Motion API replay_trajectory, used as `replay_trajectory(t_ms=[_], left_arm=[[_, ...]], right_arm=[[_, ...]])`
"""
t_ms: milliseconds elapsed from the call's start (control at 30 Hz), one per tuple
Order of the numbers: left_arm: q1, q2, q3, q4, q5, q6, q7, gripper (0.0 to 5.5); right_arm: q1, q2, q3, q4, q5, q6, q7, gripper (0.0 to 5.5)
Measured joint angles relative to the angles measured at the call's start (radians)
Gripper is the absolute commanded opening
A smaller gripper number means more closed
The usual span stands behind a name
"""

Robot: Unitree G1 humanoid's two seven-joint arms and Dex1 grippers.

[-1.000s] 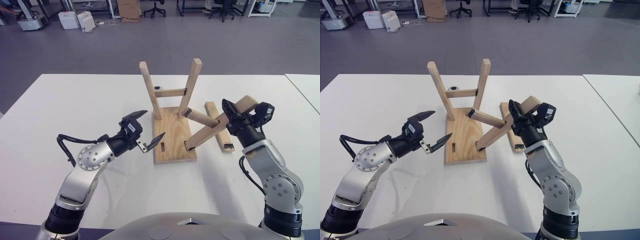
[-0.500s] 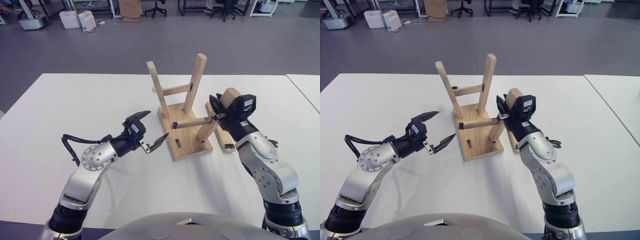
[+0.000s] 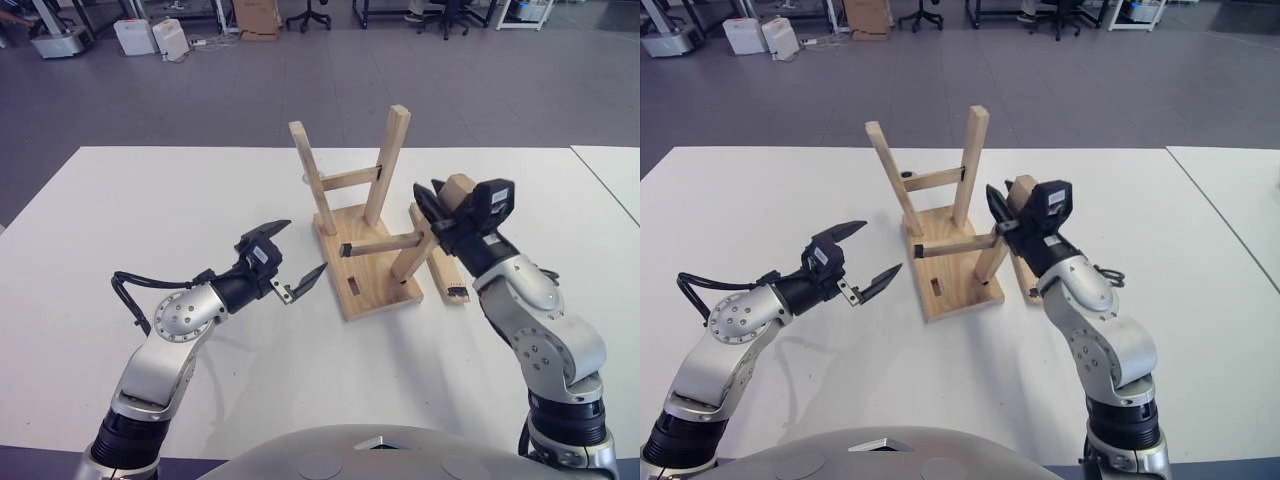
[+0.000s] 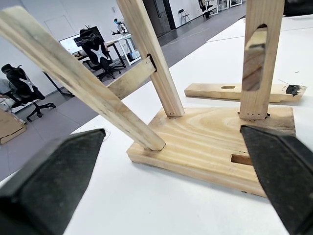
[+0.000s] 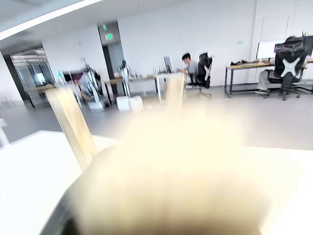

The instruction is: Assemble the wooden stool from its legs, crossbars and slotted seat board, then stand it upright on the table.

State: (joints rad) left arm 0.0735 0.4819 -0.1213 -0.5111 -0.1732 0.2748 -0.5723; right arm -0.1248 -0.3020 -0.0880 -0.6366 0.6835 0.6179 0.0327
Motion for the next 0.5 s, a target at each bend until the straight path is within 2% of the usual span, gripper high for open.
replay_trajectory(t_ms=[100,200,300,367,500], left_arm=[[0.0,-0.001,0.0,0.025,0.011,-0.022,0.0,5.09],[0.0,-0.002,0.001,0.042,0.012,-0.034,-0.002,5.09],[0.0,-0.001,0.008,0.075,0.02,-0.064,-0.004,5.09],[-0.005,-0.002,0.008,0.087,0.021,-0.07,-0.005,5.09],[-0.012,-0.006,0.02,0.092,0.019,-0.071,-0.004,5.09]], right_arm=[[-0.057,-0.005,-0.081,-0.04,0.106,0.011,-0.001,2.85],[-0.181,-0.089,-0.198,-0.075,0.256,0.032,0.002,3.36],[-0.292,-0.201,-0.273,0.109,0.195,0.054,-0.027,3.68],[-0.208,-0.232,-0.187,0.223,0.073,0.108,-0.033,3.68],[-0.011,-0.218,-0.006,0.338,-0.033,0.187,0.023,3.68]])
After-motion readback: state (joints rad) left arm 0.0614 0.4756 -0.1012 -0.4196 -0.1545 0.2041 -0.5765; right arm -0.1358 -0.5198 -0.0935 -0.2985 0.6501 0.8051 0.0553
